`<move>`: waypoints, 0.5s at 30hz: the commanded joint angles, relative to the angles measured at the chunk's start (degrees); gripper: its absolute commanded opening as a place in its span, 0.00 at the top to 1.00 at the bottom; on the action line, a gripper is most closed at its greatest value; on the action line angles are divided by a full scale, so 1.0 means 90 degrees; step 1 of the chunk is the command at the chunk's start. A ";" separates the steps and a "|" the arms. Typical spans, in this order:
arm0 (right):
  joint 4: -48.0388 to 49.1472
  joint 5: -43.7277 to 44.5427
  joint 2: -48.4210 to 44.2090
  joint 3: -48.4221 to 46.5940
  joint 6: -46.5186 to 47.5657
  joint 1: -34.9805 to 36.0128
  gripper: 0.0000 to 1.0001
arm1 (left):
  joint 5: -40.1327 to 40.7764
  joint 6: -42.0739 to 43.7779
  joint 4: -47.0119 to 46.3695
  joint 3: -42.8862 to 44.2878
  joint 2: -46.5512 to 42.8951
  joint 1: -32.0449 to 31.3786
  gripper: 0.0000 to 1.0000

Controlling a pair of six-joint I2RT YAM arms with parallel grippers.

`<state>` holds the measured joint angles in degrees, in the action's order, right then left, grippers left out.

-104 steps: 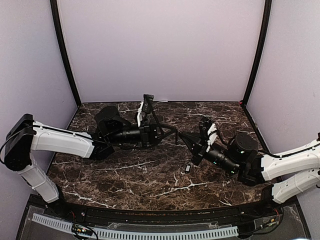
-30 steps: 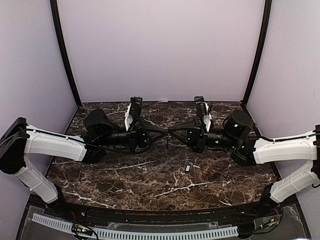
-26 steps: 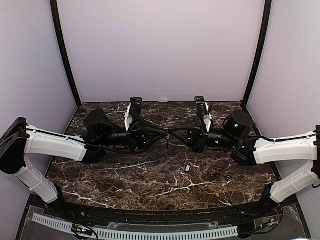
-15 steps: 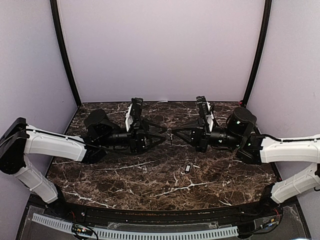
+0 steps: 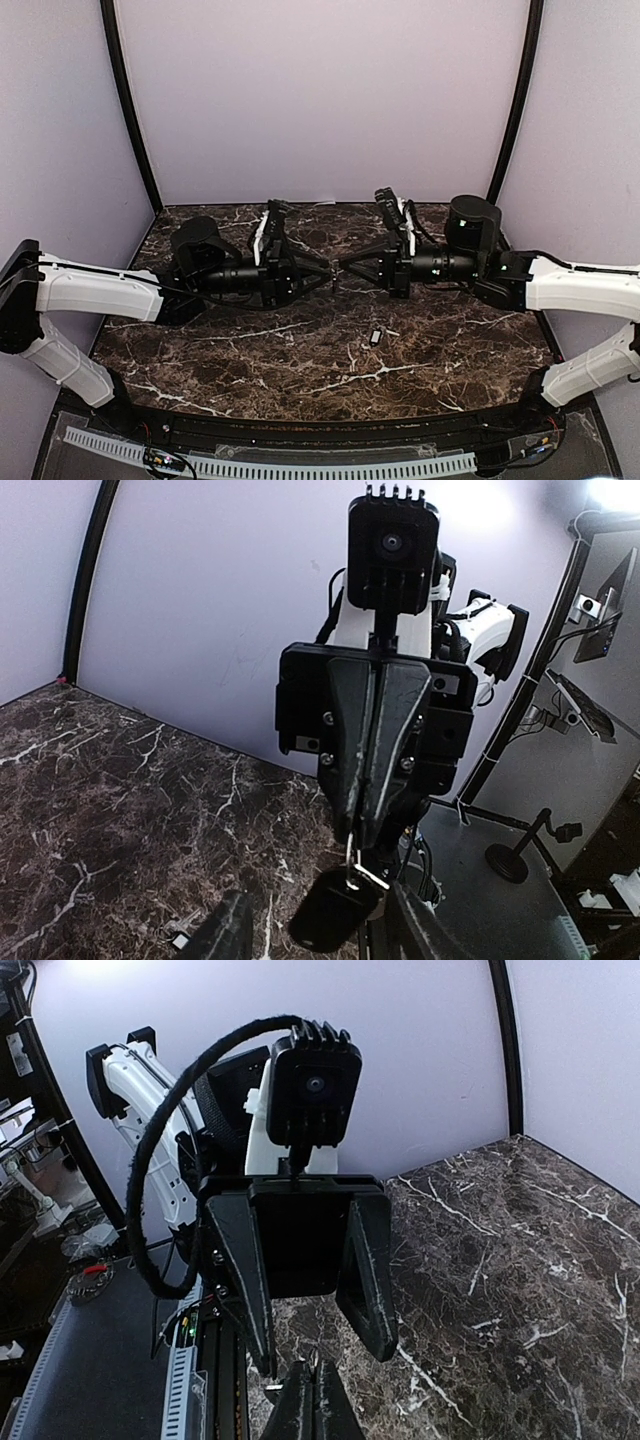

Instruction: Remove the keys from the keyring

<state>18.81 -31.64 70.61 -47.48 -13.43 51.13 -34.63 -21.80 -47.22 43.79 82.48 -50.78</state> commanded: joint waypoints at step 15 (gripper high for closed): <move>-0.0339 -0.0377 0.0131 -0.0310 0.0246 -0.0040 1.00 | -0.0454 -0.0127 -0.0185 0.0313 0.0114 -0.0002 0.68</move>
<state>15.40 -34.11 71.26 -48.12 -12.25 51.09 -36.23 -22.72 -46.96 44.91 82.83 -50.78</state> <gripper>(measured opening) 0.004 0.323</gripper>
